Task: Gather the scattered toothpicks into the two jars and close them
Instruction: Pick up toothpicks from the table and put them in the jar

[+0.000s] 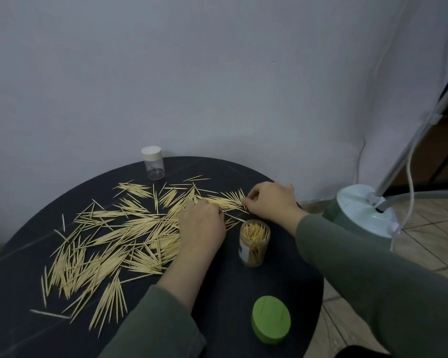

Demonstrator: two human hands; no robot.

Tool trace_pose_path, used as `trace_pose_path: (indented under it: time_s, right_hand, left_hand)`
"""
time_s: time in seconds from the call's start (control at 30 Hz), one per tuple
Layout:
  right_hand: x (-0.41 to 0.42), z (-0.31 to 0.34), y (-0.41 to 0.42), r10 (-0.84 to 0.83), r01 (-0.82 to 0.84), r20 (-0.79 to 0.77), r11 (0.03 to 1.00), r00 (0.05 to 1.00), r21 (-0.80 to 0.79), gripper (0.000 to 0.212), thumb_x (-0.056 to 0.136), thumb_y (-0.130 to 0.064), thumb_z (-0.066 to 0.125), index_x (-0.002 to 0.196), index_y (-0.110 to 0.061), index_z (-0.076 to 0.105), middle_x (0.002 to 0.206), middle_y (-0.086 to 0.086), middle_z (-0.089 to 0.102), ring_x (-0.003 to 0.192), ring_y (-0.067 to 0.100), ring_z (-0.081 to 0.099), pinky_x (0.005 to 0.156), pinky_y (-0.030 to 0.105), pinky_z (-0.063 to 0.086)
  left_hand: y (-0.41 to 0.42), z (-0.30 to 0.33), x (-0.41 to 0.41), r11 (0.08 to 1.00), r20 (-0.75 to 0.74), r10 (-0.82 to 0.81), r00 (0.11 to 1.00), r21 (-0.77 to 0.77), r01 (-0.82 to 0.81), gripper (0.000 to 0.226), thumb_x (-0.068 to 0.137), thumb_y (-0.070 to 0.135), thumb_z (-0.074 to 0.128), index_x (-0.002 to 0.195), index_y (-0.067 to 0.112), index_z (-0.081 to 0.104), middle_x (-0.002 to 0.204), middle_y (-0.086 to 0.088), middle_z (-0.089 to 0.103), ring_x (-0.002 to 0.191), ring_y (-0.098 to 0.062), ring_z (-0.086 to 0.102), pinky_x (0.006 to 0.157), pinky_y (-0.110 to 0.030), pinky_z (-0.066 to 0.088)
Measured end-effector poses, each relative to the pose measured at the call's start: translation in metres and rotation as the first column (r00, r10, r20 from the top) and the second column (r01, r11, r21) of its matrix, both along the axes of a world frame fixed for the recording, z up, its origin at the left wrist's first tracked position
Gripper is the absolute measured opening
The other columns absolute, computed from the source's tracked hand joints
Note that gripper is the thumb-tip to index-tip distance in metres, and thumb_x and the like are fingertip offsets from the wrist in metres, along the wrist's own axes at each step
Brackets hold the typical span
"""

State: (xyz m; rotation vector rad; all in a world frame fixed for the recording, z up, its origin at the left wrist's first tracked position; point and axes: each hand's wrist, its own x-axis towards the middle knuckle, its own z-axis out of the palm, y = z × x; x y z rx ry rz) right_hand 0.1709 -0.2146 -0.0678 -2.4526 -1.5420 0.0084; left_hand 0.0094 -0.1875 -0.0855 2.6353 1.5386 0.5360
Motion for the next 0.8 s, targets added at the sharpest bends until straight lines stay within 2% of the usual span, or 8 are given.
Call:
trace_pose_path:
  time_s: [0.13,0.3,0.4,0.57,0.67,0.8]
  right_hand:
    - [0.007,0.0,0.019,-0.144,0.151,0.054,0.972,0.988,-0.178,0.061,0.088,-0.068,0.043,0.112,-0.015,0.06,0.099,0.003,0.06,0.104,0.024,0.057,0.099,0.044,0.031]
    - [0.005,-0.012,0.039,-0.135,0.14,0.042,0.982,0.99,-0.127,0.066,0.081,-0.074,0.048,0.112,-0.019,0.064,0.112,0.002,0.066,0.108,0.025,0.057,0.098,0.045,0.031]
    - [0.002,-0.016,0.046,-0.095,0.096,0.008,0.99,0.995,-0.107,0.059,0.081,-0.071,0.052,0.114,-0.023,0.066,0.114,-0.001,0.066,0.109,0.022,0.057,0.097,0.045,0.03]
    - [0.001,-0.014,0.045,-0.01,0.007,-0.054,0.998,0.998,-0.064,0.033,0.09,-0.054,0.055,0.109,-0.033,0.071,0.112,-0.008,0.068,0.11,0.018,0.056,0.098,0.044,0.027]
    - [0.003,-0.013,0.042,0.006,-0.009,-0.064,0.999,0.998,-0.049,0.032,0.09,-0.052,0.057,0.112,-0.033,0.07,0.113,-0.009,0.067,0.111,0.017,0.056,0.1,0.044,0.027]
    - [0.006,-0.012,0.038,0.01,-0.013,-0.063,0.998,0.998,-0.055,0.03,0.091,-0.049,0.058,0.113,-0.032,0.069,0.113,-0.009,0.067,0.11,0.017,0.056,0.1,0.044,0.027]
  left_hand:
    - [0.022,0.006,0.009,0.999,-0.087,-0.032,0.996,-0.044,0.028,0.033,0.096,0.028,0.048,0.127,0.019,0.057,0.126,-0.001,0.058,0.116,-0.024,0.045,0.09,-0.037,0.043]
    - [0.049,0.003,0.022,0.983,-0.222,-0.156,0.962,-0.131,0.129,0.035,0.098,0.025,0.043,0.13,0.014,0.052,0.132,-0.004,0.054,0.118,-0.026,0.042,0.096,-0.038,0.041]
    - [0.057,0.003,0.028,0.975,-0.239,-0.205,0.949,-0.136,0.177,0.038,0.099,0.031,0.044,0.133,0.015,0.051,0.133,-0.004,0.052,0.118,-0.023,0.043,0.098,-0.037,0.041]
    - [0.065,0.005,0.027,0.969,-0.29,-0.246,0.925,-0.083,0.231,0.042,0.1,0.036,0.041,0.137,0.017,0.048,0.137,-0.003,0.048,0.124,-0.023,0.039,0.099,-0.039,0.041]
    - [0.071,0.004,0.024,0.956,-0.265,-0.293,0.919,-0.11,0.274,0.045,0.101,0.036,0.039,0.143,0.02,0.041,0.146,-0.001,0.04,0.13,-0.022,0.034,0.105,-0.04,0.039]
    - [0.07,0.004,0.021,0.94,-0.27,-0.337,0.902,-0.147,0.307,0.043,0.102,0.038,0.036,0.138,0.02,0.048,0.14,0.001,0.048,0.12,-0.019,0.04,0.1,-0.036,0.041]
